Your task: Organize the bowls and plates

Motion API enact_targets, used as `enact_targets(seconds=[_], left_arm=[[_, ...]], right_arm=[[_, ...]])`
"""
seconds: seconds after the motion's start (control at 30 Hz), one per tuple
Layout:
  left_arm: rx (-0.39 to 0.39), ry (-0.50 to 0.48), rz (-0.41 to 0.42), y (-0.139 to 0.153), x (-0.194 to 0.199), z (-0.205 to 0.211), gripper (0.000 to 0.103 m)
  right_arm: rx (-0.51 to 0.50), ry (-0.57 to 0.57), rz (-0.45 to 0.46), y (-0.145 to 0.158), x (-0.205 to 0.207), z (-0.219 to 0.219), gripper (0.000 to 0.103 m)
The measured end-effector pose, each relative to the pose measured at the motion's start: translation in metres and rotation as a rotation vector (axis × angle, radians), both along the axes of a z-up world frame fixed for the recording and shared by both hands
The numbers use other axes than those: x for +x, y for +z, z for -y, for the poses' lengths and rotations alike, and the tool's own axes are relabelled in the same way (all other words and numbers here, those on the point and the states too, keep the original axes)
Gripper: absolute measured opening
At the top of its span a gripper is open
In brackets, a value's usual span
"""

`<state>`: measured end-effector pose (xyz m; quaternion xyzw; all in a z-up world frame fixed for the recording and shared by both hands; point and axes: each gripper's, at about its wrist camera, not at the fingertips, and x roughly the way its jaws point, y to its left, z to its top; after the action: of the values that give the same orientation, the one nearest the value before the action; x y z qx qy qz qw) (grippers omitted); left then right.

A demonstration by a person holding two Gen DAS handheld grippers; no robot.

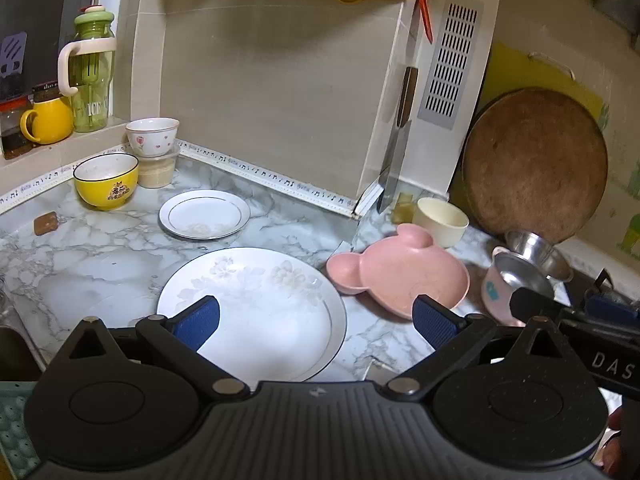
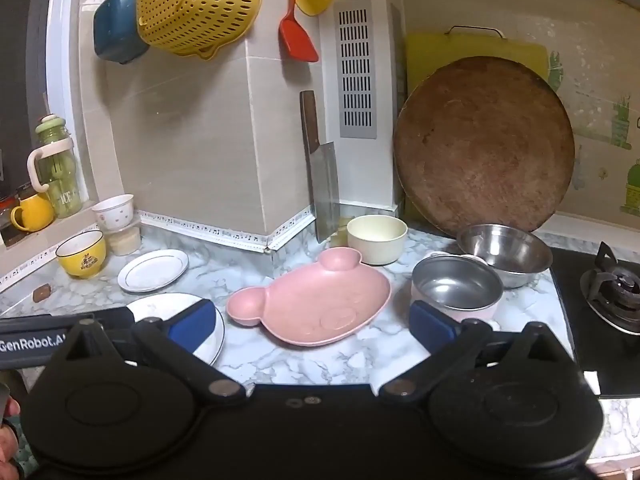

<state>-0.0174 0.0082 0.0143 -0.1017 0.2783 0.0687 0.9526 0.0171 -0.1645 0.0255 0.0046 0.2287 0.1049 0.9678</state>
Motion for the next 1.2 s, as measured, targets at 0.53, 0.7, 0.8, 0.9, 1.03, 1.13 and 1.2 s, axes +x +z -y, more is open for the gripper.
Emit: enact_targets(seconds=[0.53, 0.7, 0.8, 0.9, 1.03, 1.13, 1.2], left_arm=[[0.017, 0.013, -0.011, 0.0, -0.0023, -0.0013, 0.103], [0.006, 0.014, -0.014, 0.0008, -0.003, -0.004, 0.103], [0.017, 0.017, 0.0, 0.0021, -0.0041, -0.0033, 0.103], [0.0, 0.014, -0.013, 0.0007, -0.0023, -0.0047, 0.103], [-0.007, 0.01, -0.019, -0.001, -0.0016, -0.0059, 0.103], [-0.007, 0.008, -0.029, -0.002, -0.0003, -0.0056, 0.103], [-0.008, 0.004, -0.039, -0.0036, 0.0011, -0.0056, 0.103]], right_arm=[[0.009, 0.021, -0.018, -0.0009, 0.0027, -0.0018, 0.103], [0.017, 0.028, -0.02, -0.0012, 0.0032, -0.0008, 0.103], [0.018, 0.028, -0.016, -0.0016, 0.0028, -0.0017, 0.103], [0.015, 0.028, -0.014, -0.0021, 0.0025, -0.0022, 0.103], [0.016, 0.025, -0.017, -0.0027, 0.0034, -0.0021, 0.103], [0.026, 0.027, -0.03, -0.0041, 0.005, -0.0008, 0.103], [0.024, 0.024, -0.032, -0.0046, 0.0052, -0.001, 0.103]])
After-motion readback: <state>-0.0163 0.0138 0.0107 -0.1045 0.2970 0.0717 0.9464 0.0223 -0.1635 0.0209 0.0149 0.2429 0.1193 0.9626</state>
